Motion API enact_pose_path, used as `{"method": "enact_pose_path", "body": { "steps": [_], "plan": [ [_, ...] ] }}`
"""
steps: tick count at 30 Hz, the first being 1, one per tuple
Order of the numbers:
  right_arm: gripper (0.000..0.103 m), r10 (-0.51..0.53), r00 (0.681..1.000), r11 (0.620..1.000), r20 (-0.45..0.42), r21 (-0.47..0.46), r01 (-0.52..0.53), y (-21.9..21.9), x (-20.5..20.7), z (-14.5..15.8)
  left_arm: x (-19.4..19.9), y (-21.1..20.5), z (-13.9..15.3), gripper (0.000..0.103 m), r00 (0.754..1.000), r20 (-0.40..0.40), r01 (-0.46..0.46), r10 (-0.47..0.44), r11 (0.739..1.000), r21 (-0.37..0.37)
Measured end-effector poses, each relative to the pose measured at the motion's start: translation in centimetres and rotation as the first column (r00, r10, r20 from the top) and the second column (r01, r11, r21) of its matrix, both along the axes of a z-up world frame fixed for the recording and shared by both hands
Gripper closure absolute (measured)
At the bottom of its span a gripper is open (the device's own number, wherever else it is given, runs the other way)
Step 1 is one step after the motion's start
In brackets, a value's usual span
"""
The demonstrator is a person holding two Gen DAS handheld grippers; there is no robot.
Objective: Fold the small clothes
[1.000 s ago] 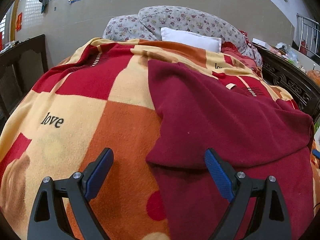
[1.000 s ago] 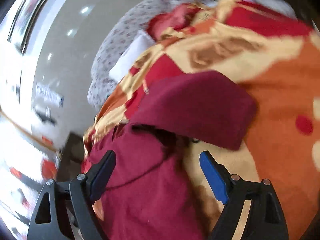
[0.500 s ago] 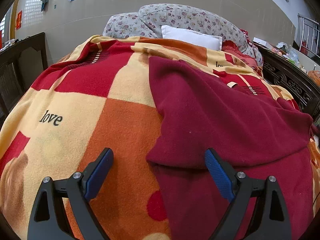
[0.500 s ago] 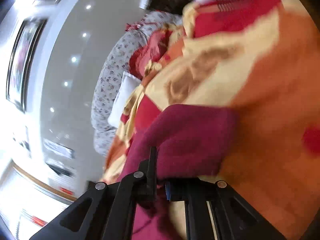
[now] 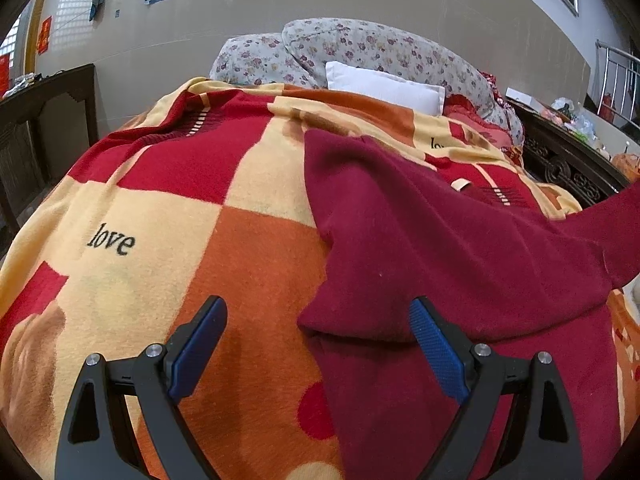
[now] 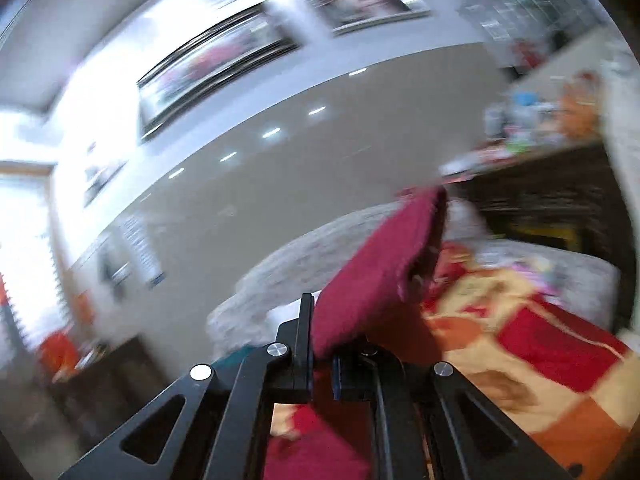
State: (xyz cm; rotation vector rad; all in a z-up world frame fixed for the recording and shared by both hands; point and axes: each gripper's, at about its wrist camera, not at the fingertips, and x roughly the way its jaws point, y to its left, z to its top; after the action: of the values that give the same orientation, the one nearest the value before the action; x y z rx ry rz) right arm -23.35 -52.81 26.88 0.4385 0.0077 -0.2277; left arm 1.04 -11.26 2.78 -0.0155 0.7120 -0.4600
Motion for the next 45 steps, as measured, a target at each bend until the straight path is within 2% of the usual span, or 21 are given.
{"method": "enact_pose_path", "body": {
  "steps": [2,4,7,10,11,12,13,14,15,17,21,24,29,32,35,36,37,40,41,43,45],
  "plan": [
    [0.096,0.151,0.985,0.986,-0.081,-0.055,-0.156,3.5,3.6,0.0,0.0,0.5,0.2,0.011,1.0,0.001,-0.004,0.004,1.0,-0.017],
    [0.096,0.262,0.951,0.957,-0.165,-0.079,-0.278,6.7,7.1,-1.3,0.0,1.1,0.4,0.011,1.0,-0.001,-0.01,0.01,0.999,-0.036],
    [0.096,0.394,0.856,0.892,-0.334,-0.085,-0.444,12.8,13.4,-5.8,0.2,2.0,0.8,0.011,0.998,0.015,-0.058,0.059,0.997,-0.059],
    [0.094,0.441,0.756,0.853,-0.484,-0.037,-0.521,17.5,19.4,-12.6,0.5,2.6,1.0,0.011,0.997,0.017,-0.075,0.077,0.994,-0.08],
    [0.087,0.459,0.719,0.845,-0.522,0.006,-0.535,17.9,20.5,-15.0,0.6,2.7,1.0,0.011,0.997,0.013,-0.075,0.076,0.993,-0.09],
    [0.077,0.487,0.66,0.833,-0.573,0.078,-0.547,18.7,22.5,-17.9,0.7,2.8,1.0,0.011,0.997,0.008,-0.071,0.073,0.992,-0.099],
    [0.054,0.512,0.613,0.822,-0.602,0.137,-0.552,18.9,23.7,-19.8,0.7,2.8,1.0,0.011,0.998,0.005,-0.066,0.067,0.992,-0.104],
    [0.049,0.54,0.571,0.811,-0.619,0.199,-0.551,19.1,24.1,-21.3,0.7,2.7,1.0,0.011,0.998,0.004,-0.06,0.061,0.992,-0.108],
    [0.049,0.567,0.554,0.8,-0.61,0.249,-0.545,18.9,24.0,-22.2,0.7,2.7,1.0,0.011,0.998,0.001,-0.055,0.055,0.992,-0.116],
    [0.048,0.572,0.589,0.804,-0.571,0.246,-0.542,18.2,22.0,-21.8,0.6,2.7,1.2,0.011,0.999,0.005,-0.039,0.04,0.99,-0.137],
    [0.029,0.535,0.679,0.837,-0.503,0.205,-0.507,14.8,16.4,-19.0,-0.9,2.6,2.2,0.011,0.998,0.068,-0.002,0.015,0.982,-0.187],
    [0.027,0.506,0.719,0.86,-0.476,0.218,-0.461,12.3,12.7,-18.1,-1.2,1.8,2.6,0.008,0.998,0.06,0.035,-0.023,0.977,-0.21],
    [0.024,0.461,0.768,0.887,-0.445,0.234,-0.397,9.9,8.5,-16.9,-0.7,-0.9,3.1,0.008,0.997,0.077,0.017,-0.01,0.996,-0.09],
    [0.022,0.478,0.771,0.877,-0.42,0.276,-0.393,8.8,6.9,-17.1,-1.0,-3.1,3.7,0.008,0.989,0.134,0.057,-0.057,0.998,-0.002],
    [0.022,0.499,0.768,0.863,-0.4,0.308,-0.4,8.5,6.1,-17.8,-1.3,-5.3,3.4,0.009,0.981,0.142,0.121,-0.129,0.99,0.066],
    [0.022,0.505,0.766,0.859,-0.397,0.316,-0.403,8.5,6.1,-18.1,-1.2,-6.2,3.0,0.013,0.98,0.135,0.135,-0.147,0.986,0.095],
    [0.022,0.51,0.764,0.856,-0.395,0.32,-0.406,8.6,6.1,-18.4,-1.0,-6.7,2.8,0.027,0.981,0.119,0.143,-0.156,0.983,0.112],
    [0.022,0.532,0.756,0.842,-0.382,0.337,-0.421,8.8,5.8,-18.8,-0.2,-7.4,1.7,0.056,0.987,0.053,0.14,-0.149,0.979,0.146],
    [0.021,0.537,0.754,0.838,-0.378,0.34,-0.427,8.9,5.7,-18.8,0.1,-7.3,1.5,0.059,0.989,0.035,0.137,-0.143,0.98,0.143],
    [0.02,0.537,0.754,0.838,-0.377,0.336,-0.429,9.0,5.5,-19.0,0.6,-6.9,1.0,0.08,0.991,-0.003,0.134,-0.134,0.984,0.119],
    [0.019,0.531,0.762,0.842,-0.372,0.335,-0.423,8.7,5.3,-19.0,0.9,-6.3,0.9,0.09,0.99,-0.033,0.139,-0.137,0.987,0.081]
  ]
}}
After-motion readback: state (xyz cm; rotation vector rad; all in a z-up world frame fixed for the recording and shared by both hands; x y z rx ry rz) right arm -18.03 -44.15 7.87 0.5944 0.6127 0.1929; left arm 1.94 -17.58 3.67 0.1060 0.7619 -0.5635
